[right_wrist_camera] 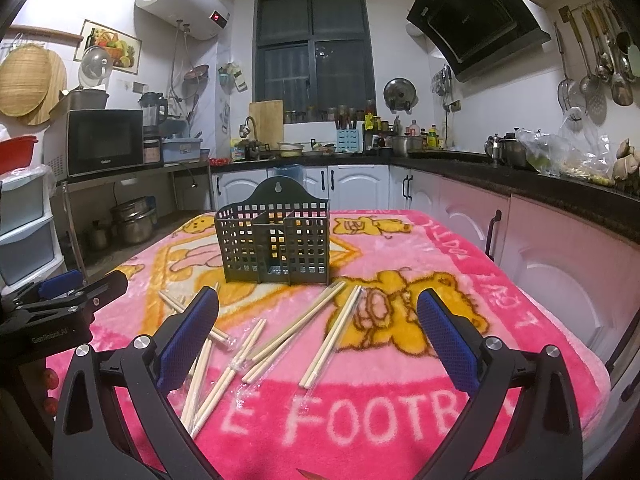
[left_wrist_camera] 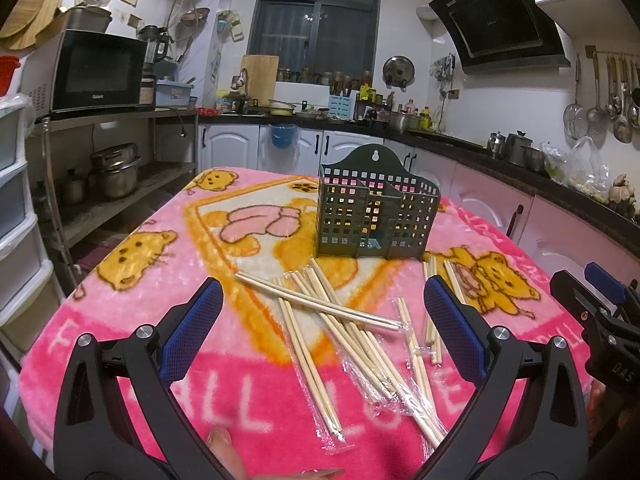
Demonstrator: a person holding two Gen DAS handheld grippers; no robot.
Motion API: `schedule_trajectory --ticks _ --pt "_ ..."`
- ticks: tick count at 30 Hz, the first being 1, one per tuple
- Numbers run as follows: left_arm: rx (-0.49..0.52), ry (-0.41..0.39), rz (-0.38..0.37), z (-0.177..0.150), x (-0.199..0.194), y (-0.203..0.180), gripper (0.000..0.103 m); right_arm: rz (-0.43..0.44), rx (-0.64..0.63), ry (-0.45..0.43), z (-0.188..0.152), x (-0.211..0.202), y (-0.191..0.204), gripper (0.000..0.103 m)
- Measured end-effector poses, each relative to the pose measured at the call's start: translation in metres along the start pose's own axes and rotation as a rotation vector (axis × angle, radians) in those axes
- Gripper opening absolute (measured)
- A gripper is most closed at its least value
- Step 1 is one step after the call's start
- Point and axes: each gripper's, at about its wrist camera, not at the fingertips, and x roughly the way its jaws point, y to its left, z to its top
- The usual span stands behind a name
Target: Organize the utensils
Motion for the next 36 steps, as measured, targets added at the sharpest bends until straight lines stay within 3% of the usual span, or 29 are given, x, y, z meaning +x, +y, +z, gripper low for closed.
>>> schedule_trajectory --ticks 23,36 --pt "-0.004 -0.009 0.002 0.001 -0.002 0.001 0.093 0.007 -0.004 -0.004 0.010 -0.004 -0.002 0.097" --pt "-0.059 -0.014 0.034 0.006 0.005 0.019 0.093 0.063 -0.052 0.056 0.012 0.015 0.012 0.097"
